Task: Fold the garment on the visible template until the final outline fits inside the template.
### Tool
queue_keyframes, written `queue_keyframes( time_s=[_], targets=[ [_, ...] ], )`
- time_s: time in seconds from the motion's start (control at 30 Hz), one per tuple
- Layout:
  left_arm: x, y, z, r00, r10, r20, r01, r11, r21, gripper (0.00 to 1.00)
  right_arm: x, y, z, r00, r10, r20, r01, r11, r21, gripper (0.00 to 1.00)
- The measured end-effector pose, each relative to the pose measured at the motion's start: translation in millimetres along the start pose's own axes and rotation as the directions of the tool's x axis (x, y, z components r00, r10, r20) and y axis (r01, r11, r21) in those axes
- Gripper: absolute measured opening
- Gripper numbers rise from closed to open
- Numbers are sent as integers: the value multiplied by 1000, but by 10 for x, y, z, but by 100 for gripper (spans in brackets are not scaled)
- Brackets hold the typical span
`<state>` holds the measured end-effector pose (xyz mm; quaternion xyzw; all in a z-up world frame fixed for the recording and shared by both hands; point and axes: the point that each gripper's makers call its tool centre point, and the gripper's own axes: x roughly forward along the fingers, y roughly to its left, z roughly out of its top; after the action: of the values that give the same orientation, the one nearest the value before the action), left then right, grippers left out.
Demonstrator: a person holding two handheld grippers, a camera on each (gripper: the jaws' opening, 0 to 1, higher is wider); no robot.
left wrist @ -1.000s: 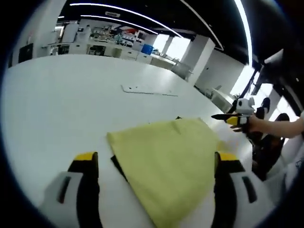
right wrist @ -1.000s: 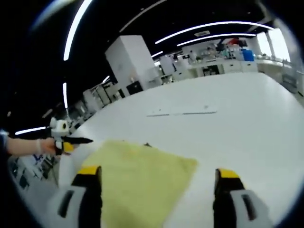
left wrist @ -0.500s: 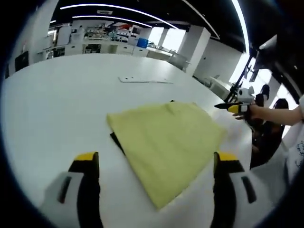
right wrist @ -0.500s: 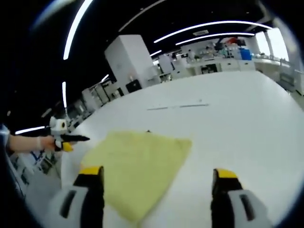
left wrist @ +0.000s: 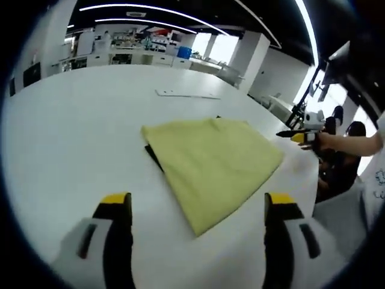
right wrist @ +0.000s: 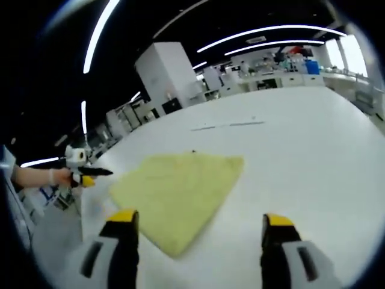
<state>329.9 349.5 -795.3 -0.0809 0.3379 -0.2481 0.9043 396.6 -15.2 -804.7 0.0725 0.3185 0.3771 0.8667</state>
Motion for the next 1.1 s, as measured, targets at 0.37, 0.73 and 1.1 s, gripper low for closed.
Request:
queue_keyframes(
  time_s=[0.37,0.73,1.1],
  targets=[
    [7,-140,-277,997,-70,-34,68,996,-57,57,-58,112,-245,998,45,-44,-43,999,29,61],
    [12,-363,-389,996,-84,-41,79,991,-107,37,-20,198,-444,994,71,-83,-69,997,16,32],
    [19,-324,-398,997,-72,-22,68,986,-150,15,29,323,-555,987,108,-116,-103,993,52,8]
  ],
)
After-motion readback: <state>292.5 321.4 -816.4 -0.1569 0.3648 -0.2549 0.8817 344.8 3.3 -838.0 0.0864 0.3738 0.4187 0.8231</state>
